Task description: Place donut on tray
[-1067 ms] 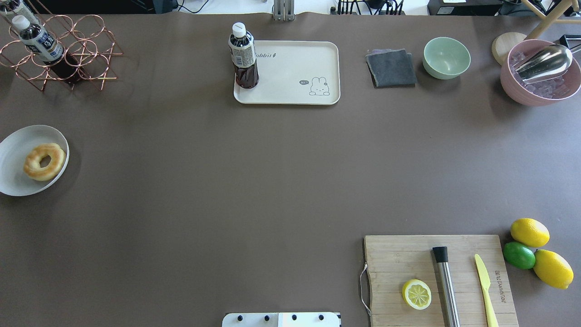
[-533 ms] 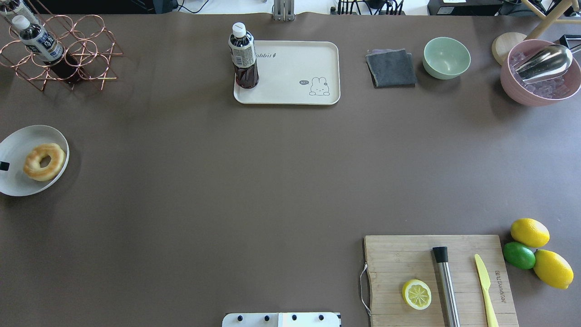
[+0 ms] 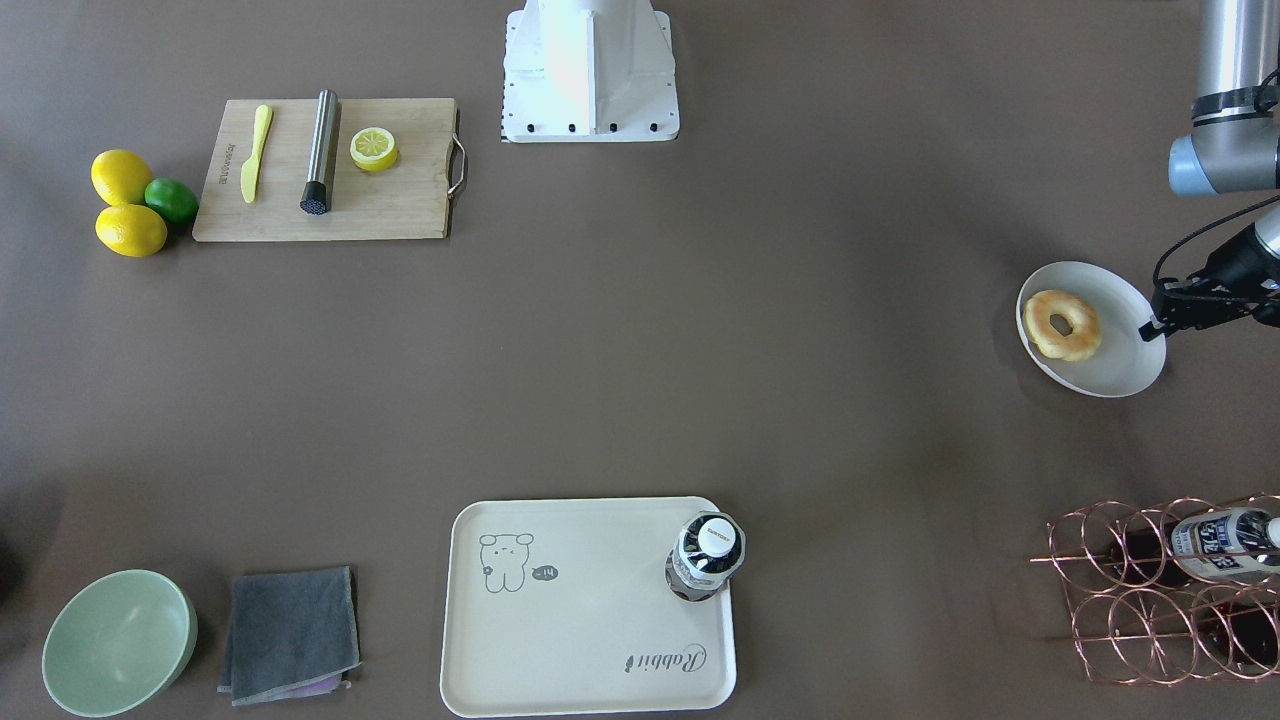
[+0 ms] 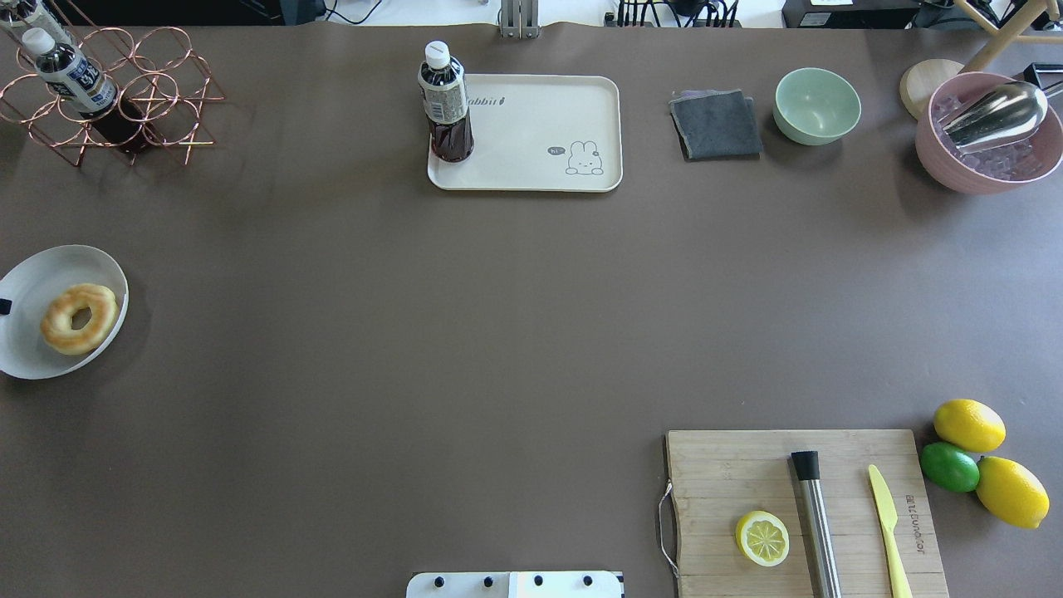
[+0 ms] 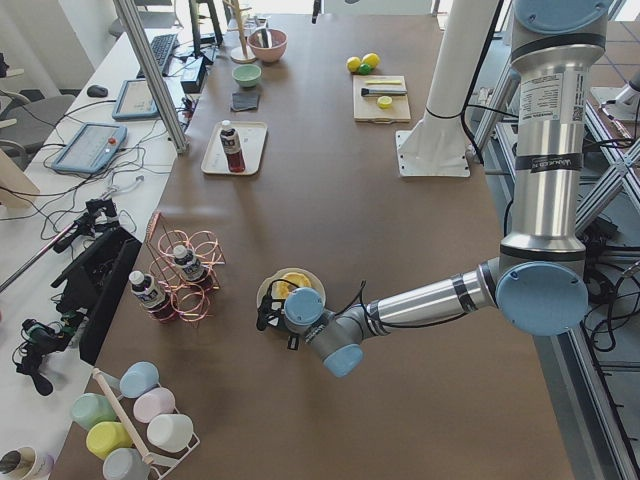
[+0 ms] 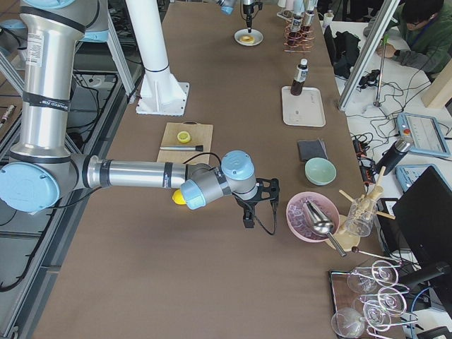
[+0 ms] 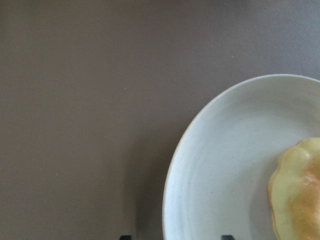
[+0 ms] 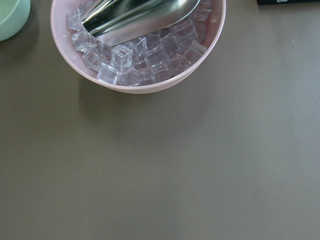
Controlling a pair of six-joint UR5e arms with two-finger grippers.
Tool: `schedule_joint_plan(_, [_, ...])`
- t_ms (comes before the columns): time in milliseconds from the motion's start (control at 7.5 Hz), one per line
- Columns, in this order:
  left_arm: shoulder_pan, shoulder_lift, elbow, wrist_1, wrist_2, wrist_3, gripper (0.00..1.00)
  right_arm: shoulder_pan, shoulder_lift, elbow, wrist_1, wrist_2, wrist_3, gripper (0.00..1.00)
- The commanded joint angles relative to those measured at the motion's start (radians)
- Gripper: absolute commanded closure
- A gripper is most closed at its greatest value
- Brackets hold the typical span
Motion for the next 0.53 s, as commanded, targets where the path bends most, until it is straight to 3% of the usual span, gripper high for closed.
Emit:
schedule_joint_plan(0, [0.001,-0.002,-0.04,-0.003,-0.007,-0.049,1.0,0.0,-0.002,0.001,0.0,0.0,0.0,0.0])
schedule_joint_plan(400, [0.032,-0.017,-0.206,0.0,-0.005,-0.318,1.0,0.0,-0.005,0.004,0.0,0.002,0.001,0.0])
